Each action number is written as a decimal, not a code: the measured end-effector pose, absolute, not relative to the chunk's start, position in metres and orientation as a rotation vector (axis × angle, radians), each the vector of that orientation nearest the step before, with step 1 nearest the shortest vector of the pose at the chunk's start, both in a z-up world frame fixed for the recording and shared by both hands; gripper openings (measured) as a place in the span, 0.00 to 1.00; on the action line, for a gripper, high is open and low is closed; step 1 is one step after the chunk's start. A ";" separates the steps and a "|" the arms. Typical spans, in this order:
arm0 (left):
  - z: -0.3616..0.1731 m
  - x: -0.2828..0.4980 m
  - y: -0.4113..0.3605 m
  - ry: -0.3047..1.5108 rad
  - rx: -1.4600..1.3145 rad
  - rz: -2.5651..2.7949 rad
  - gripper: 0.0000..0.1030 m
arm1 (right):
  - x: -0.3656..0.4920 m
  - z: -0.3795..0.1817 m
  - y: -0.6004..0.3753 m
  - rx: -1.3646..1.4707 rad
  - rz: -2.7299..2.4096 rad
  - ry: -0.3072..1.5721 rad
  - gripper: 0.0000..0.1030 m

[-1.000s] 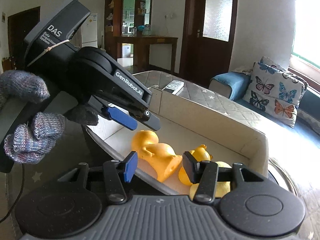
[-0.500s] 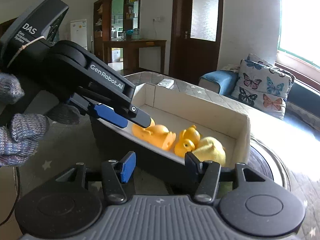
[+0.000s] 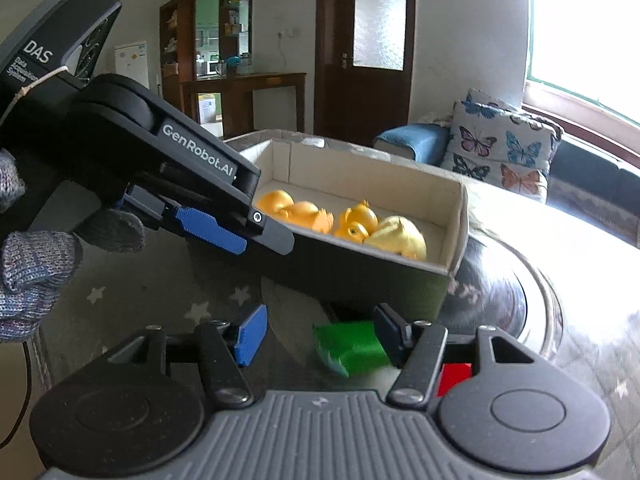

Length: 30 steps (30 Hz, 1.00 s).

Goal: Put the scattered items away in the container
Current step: 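Lower both grippers beside the box toward the green wrapped package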

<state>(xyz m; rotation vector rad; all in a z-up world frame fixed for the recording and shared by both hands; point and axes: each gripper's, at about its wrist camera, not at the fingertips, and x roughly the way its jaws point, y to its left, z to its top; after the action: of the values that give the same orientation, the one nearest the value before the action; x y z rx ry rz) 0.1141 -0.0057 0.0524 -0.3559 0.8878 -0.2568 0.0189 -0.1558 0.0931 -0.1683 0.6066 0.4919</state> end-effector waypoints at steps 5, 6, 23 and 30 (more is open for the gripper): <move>0.042 0.108 -0.011 0.917 -0.358 -0.261 0.43 | 0.009 0.083 -0.163 -0.161 0.458 0.625 0.60; 0.039 0.107 -0.012 0.924 -0.360 -0.261 0.43 | 0.009 0.082 -0.165 -0.155 0.452 0.629 0.60; 0.025 0.106 -0.031 0.993 -0.381 -0.300 0.43 | 0.013 0.069 -0.177 -0.130 0.407 0.663 0.65; 0.021 0.109 -0.033 1.009 -0.402 -0.309 0.43 | 0.020 0.063 -0.173 -0.151 0.411 0.665 0.67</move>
<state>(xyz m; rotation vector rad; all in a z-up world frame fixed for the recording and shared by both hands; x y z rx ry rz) 0.1092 -0.0330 0.0213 -0.4018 1.0089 -0.3095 0.0203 -0.1734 0.0634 -0.1506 0.6654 0.4111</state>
